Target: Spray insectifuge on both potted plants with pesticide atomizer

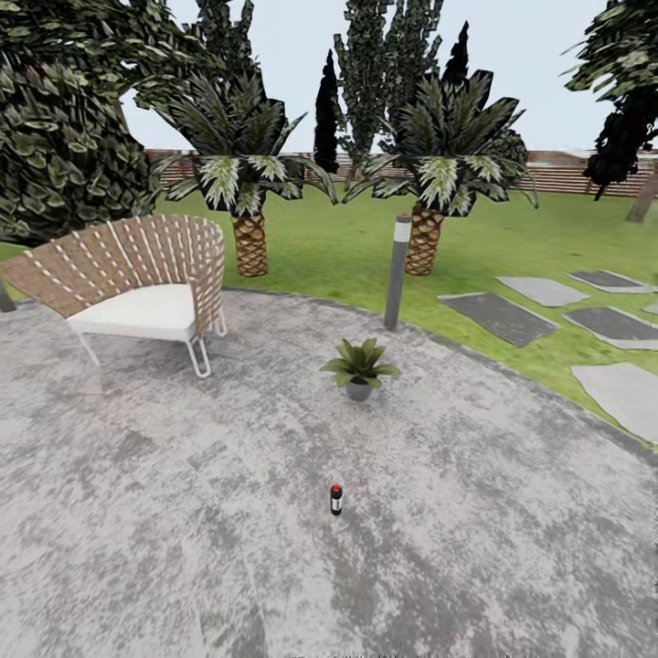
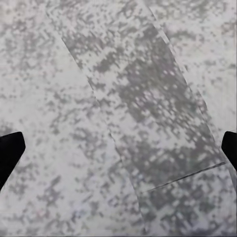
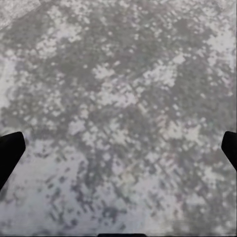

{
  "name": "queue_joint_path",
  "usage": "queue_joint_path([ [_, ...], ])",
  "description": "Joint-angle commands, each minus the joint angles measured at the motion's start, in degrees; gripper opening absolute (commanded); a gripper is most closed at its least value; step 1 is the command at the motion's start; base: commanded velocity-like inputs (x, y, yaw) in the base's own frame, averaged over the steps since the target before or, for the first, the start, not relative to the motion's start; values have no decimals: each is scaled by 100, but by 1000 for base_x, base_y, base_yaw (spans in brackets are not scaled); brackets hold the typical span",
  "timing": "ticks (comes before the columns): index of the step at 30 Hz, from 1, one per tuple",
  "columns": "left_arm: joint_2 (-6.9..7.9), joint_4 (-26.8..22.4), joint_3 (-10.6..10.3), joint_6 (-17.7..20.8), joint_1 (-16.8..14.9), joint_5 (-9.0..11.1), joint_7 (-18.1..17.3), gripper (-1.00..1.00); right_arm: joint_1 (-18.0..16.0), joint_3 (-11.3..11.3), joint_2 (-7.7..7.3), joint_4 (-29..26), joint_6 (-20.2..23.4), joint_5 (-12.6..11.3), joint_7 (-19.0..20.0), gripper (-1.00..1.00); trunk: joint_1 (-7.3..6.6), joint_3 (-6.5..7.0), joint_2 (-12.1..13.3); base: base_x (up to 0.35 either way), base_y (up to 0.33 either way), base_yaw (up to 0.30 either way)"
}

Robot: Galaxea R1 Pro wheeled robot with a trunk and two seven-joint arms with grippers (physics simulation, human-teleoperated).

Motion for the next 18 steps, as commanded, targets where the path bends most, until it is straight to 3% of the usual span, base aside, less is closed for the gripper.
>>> queue_joint_path([
  [1, 0, 7, 3, -19, -2, 1, 1, 100, -3, -3, -1, 3, -18, 1, 3, 100, -2, -5, -2, -91, 310, -234],
  [7, 0, 5, 3, -19, -2, 8, -1, 100, -3, -3, -1, 3, -18, -2, 3, 100, -2, -5, -2, -101, 311, -188],
  [18, 8, 6, 11, -19, -2, 19, 1, 100, -3, 0, 2, 3, -18, 0, 3, 100, -2, -5, -2, -61, 311, -20],
])
